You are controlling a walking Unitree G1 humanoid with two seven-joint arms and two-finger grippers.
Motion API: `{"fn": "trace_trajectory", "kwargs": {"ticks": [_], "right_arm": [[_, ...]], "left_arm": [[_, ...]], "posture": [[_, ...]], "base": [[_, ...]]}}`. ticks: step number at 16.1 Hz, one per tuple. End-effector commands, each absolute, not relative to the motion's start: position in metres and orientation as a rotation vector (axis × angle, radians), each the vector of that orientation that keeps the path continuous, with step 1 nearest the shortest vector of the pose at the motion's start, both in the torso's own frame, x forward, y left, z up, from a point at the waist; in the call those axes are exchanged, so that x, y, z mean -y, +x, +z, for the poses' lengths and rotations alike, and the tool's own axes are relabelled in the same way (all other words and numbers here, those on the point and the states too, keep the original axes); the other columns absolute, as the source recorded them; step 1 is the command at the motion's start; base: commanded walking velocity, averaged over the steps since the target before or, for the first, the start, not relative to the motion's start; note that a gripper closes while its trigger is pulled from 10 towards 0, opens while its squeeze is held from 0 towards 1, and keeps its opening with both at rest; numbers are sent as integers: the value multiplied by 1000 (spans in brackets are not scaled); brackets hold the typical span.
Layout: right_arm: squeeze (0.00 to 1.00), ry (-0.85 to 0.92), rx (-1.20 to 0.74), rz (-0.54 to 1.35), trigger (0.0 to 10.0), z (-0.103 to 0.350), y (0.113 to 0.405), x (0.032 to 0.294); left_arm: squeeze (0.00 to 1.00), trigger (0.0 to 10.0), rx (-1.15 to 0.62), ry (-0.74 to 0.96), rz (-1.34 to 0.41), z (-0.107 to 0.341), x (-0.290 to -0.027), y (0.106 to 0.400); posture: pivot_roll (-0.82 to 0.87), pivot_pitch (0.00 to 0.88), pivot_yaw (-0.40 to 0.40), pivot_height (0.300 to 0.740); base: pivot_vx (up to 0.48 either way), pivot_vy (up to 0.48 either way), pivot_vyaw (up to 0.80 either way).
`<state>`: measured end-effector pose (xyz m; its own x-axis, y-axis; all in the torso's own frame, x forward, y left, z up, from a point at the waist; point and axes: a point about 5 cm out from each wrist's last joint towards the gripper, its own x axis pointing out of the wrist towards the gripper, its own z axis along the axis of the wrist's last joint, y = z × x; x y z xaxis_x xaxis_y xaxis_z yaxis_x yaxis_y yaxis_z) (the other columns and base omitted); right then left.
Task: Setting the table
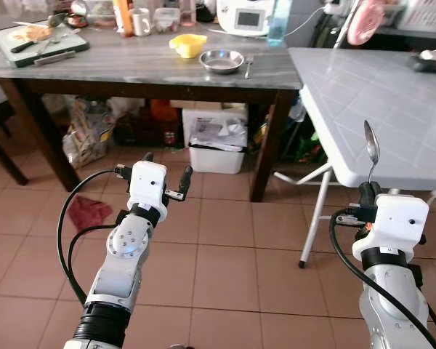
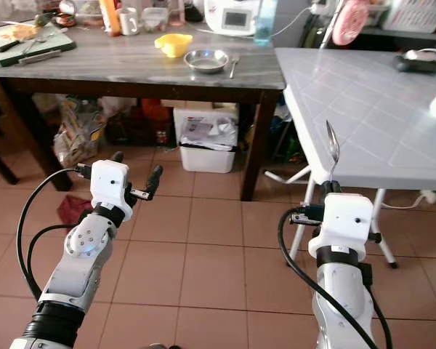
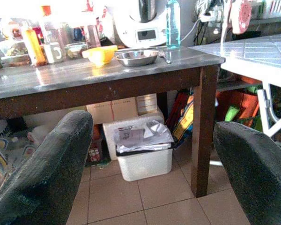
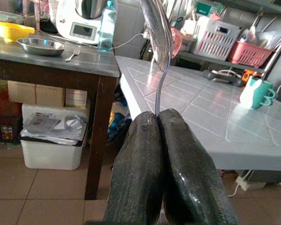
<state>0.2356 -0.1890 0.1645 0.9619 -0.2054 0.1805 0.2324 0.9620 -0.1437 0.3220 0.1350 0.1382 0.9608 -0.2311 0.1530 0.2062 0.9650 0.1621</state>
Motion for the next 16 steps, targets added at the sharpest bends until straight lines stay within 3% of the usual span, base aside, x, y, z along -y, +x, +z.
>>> {"fn": "trace_trajectory", "kwargs": {"ticks": [1,16], "right_arm": [[0,-172,178,-235,10000,167,236,191],[0,-181,187,-235,10000,168,236,191]], "left_arm": [[0,10000,180,146,-232,141,-133,324],[0,10000,183,146,-256,140,-129,323]], "posture": [[56,81,-26,740],[45,87,-20,740]], "base": [[0,0,0],[32,0,0]]}}
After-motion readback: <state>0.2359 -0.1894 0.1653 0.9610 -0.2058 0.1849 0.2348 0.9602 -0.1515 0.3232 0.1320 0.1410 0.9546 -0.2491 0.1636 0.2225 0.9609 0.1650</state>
